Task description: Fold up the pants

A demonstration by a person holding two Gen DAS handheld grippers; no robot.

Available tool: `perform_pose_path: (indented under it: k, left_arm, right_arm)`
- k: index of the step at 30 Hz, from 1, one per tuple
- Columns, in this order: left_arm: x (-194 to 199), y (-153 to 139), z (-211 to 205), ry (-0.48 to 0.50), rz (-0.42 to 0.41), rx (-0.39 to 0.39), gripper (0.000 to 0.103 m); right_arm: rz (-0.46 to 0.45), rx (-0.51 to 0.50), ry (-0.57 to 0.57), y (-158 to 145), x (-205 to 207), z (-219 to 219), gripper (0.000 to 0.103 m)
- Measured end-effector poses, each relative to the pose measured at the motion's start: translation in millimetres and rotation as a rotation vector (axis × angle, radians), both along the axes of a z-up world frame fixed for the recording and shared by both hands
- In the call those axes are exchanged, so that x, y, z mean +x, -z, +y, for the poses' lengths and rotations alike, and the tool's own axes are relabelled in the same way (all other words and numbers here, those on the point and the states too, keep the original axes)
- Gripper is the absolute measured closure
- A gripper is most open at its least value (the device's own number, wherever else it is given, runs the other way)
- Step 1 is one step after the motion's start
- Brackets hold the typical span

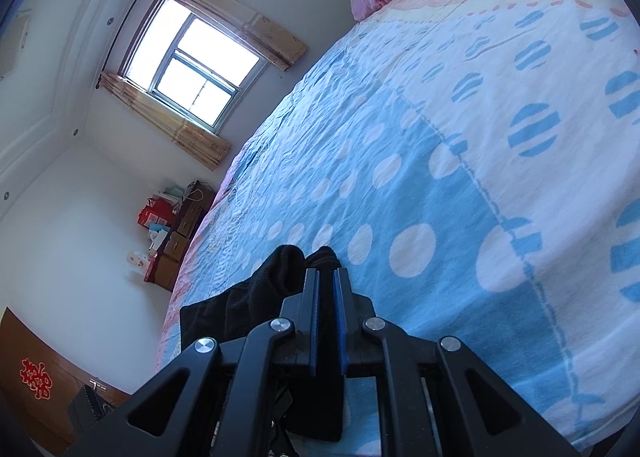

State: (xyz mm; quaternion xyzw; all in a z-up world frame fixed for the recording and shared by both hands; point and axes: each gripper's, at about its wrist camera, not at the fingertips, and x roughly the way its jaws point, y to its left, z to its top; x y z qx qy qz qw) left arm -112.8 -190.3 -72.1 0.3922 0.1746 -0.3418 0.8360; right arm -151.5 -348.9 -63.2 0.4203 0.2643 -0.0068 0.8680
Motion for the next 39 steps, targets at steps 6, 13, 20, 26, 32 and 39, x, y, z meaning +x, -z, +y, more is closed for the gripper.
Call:
perform_pose_path:
  k: [6,13,20,26,32,39]
  left_arm:
    - [-9.7,-5.4,7.4,0.065,0.020,0.017,0.078]
    - [-19.5,-24.1,31.2,0.180,0.164,-0.075,0.055]
    - [-20.7,-51.3,60.0,0.201,0.292,-0.167,0.054]
    - [23.5,-74.4,92.2,-0.022,0.328,-0.289,0.033]
    - [74.9,-67.0,108.2,-0.227,0.400,-0.315,0.033]
    - [103.2,-47.6,129.9,-0.366,0.421,-0.324,0.033]
  right_arm:
    - [0.000,-0.008,0.005,-2.0,-1.4,0.4,0.095]
    - [0.006,-0.009,0.006,-1.0,-1.4,3.2,0.095]
    - [-0.010,-0.043,-0.006,-8.1,-1.8,7.9,0.095]
    - [-0.060,-0.130,-0.193,-30.2,9.1,38.7,0.095]
    - [0.013,-0.233,-0.334,-32.7,17.7,77.9,0.095]
    - [0.058,-0.321,-0.346,-24.6,11.4,83.7,0.042]
